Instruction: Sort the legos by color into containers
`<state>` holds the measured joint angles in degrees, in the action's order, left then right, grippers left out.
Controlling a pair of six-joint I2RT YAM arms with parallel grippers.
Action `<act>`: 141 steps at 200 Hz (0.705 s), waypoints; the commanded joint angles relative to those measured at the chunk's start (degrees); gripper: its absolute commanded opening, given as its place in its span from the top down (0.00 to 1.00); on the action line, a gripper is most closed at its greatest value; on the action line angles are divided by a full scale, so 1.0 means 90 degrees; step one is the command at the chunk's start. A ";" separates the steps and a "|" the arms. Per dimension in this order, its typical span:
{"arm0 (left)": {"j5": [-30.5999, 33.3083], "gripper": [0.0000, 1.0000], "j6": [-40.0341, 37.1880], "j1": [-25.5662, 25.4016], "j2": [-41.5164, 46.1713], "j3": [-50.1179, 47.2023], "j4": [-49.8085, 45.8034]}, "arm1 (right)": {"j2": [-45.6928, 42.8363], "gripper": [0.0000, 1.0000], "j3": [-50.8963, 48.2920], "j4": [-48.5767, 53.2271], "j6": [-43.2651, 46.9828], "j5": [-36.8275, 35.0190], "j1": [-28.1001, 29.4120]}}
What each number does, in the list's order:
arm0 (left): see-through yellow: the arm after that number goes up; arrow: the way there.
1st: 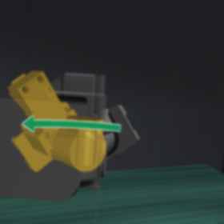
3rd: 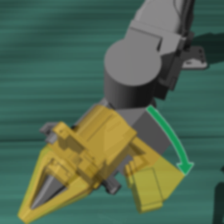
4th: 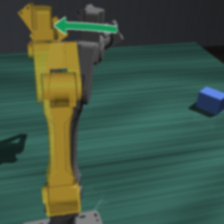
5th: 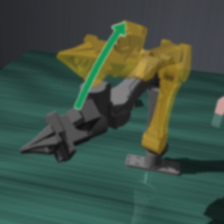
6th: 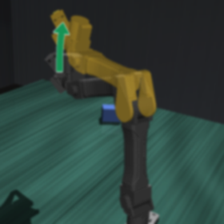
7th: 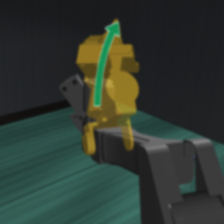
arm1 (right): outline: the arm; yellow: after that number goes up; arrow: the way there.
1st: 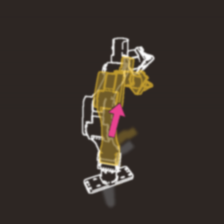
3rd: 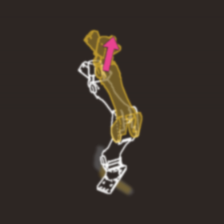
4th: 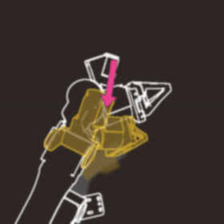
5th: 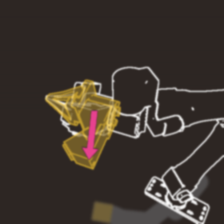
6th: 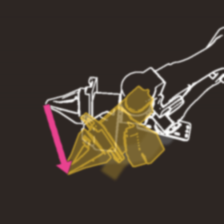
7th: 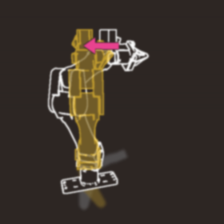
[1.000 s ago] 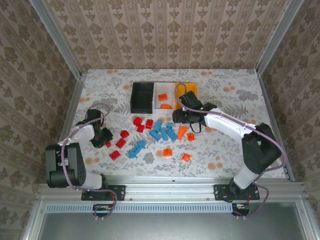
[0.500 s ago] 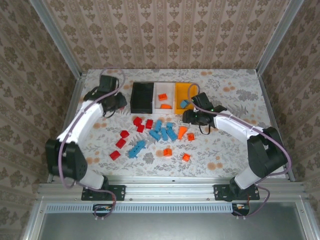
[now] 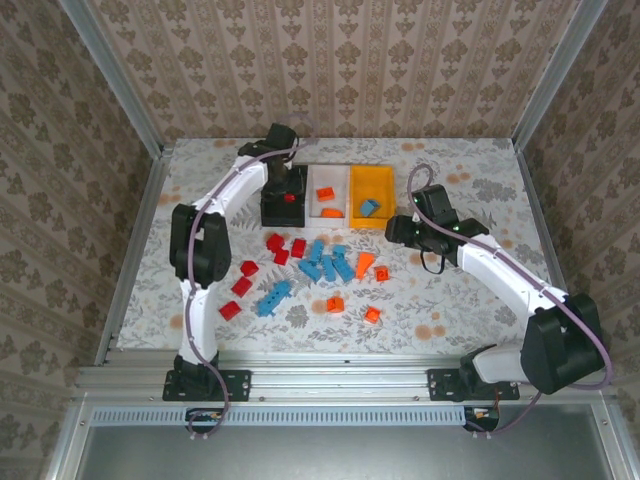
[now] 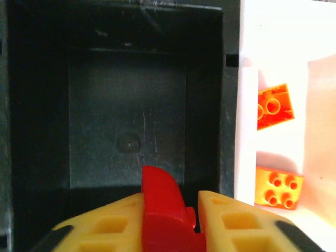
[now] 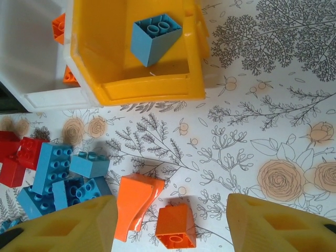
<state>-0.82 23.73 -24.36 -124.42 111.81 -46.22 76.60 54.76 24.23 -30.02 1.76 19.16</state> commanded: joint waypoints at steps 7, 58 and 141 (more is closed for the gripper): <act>0.0291 0.42 -0.0209 -0.0008 0.0029 0.0427 -0.0611 | -0.0093 0.40 0.0099 0.0393 0.0189 -0.0126 -0.0064; 0.0345 0.27 -0.0314 -0.0123 0.1345 -0.0438 -0.0514 | -0.0154 0.40 0.0312 0.0354 0.0121 -0.0009 -0.0002; -0.0446 0.37 -0.0462 -0.0149 0.3839 -0.5352 0.1474 | 0.0236 0.38 0.0159 -0.0343 0.0123 0.0836 0.0293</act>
<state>-1.96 21.98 -25.52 -87.72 67.42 -37.56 77.43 55.59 24.34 -29.54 4.16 21.50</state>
